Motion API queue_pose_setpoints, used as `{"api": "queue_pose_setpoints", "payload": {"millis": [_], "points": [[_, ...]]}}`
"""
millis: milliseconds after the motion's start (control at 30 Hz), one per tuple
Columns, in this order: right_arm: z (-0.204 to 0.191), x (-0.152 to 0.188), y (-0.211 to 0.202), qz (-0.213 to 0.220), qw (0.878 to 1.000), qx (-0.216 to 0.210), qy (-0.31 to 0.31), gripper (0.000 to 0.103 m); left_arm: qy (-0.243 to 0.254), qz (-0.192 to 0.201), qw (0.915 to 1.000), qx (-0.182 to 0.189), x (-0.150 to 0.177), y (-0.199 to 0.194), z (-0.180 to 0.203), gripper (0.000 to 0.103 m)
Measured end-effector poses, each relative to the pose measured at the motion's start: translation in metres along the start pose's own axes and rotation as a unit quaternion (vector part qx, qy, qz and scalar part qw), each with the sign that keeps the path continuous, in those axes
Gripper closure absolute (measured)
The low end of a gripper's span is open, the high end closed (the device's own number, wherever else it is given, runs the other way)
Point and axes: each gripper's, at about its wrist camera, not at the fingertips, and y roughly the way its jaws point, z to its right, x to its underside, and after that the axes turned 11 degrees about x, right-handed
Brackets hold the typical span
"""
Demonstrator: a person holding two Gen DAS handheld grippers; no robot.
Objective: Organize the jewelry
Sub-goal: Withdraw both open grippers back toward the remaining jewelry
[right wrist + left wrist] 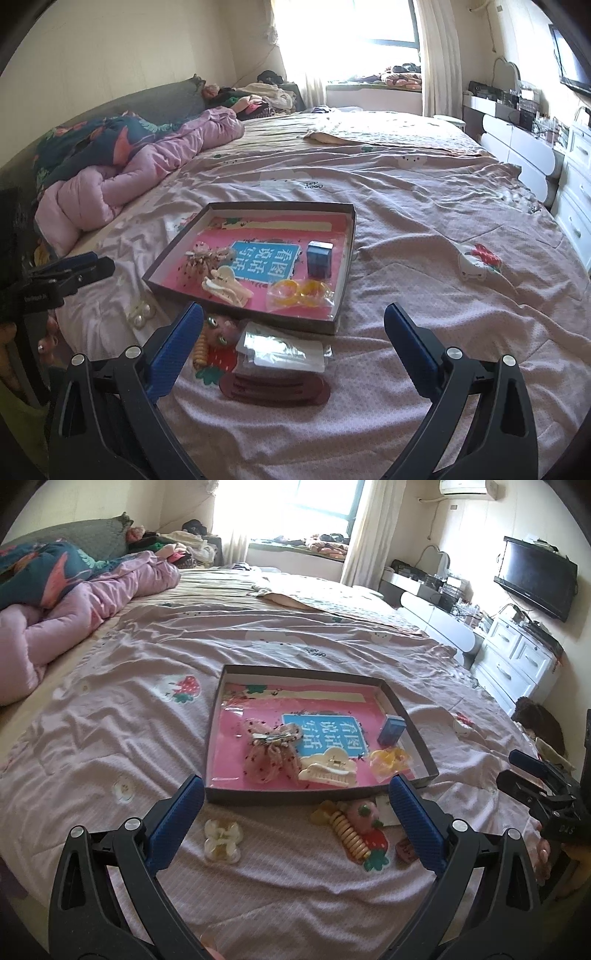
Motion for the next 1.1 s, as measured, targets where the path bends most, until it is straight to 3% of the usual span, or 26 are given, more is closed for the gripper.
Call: {"api": "queue_pose_setpoints", "payload": {"millis": [467,1100], "points": [[-0.006,0.026,-0.005,-0.002,0.999,0.015,-0.042,0.007,0.010,-0.018,0.9997,-0.014,0.021,0.000,0.010,0.012],[-0.012,0.054,0.018,-0.021,0.995,0.033,-0.090,0.007,0.037,-0.073,0.9966,-0.007,0.044,0.038,0.034,0.012]]}}
